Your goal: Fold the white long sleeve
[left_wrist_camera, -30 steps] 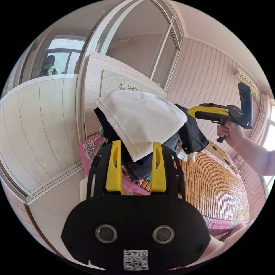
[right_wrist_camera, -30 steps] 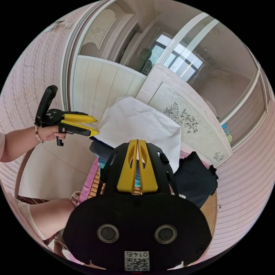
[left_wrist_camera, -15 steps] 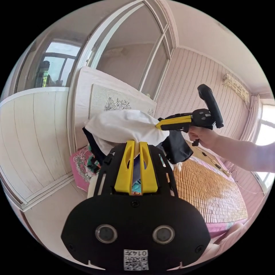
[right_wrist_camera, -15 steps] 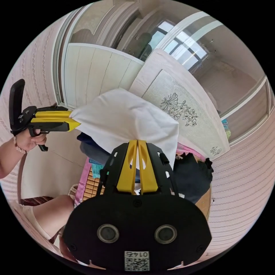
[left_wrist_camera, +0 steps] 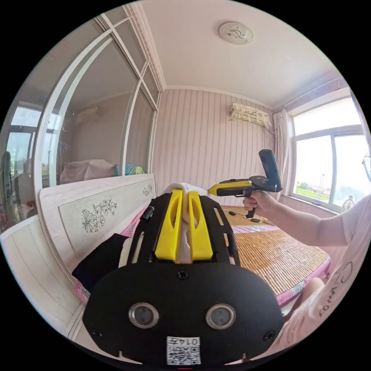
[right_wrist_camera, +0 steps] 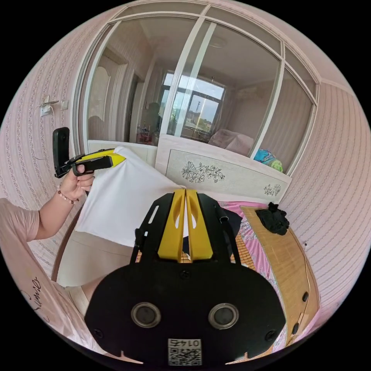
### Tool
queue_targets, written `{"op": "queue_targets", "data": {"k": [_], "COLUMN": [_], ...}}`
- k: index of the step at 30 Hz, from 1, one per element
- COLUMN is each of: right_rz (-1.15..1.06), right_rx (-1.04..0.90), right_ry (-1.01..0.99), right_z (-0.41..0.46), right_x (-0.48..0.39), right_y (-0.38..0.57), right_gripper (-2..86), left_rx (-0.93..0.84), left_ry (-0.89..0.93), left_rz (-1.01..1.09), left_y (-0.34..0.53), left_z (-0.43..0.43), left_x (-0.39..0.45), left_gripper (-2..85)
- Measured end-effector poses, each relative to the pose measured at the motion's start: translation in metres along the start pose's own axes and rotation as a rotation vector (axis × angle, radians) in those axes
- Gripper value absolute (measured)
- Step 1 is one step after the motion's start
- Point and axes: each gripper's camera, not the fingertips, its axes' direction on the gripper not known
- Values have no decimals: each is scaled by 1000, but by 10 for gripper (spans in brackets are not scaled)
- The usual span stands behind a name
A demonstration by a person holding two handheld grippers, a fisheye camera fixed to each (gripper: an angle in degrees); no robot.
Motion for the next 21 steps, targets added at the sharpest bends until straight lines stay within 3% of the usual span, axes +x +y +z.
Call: {"op": "queue_targets", "data": {"k": [4, 9, 13, 15, 18, 21], "right_rz": [127, 282, 493, 638, 898, 1006], "right_rx": [-106, 11, -42, -149, -363, -484], "right_ry": [72, 161, 268, 314, 392, 377], "right_z": [-27, -125, -195, -206, -215, -220], "right_x": [54, 91, 88, 79, 58, 35], "right_y": [80, 194, 357, 441, 568, 632], "right_gripper": [-10, -10, -8, -7, 1, 48], "left_rx": [-114, -146, -247, -440, -780, -919], "left_ry": [93, 222, 423, 620, 760, 746], "left_rz": [-20, 228, 270, 207, 137, 181], "left_y": [-1, 11, 74, 151, 253, 297], "left_z": [84, 164, 236, 299, 362, 385], "left_x": [48, 193, 294, 351, 405, 431], "left_gripper": [1, 13, 30, 36, 38, 41]}}
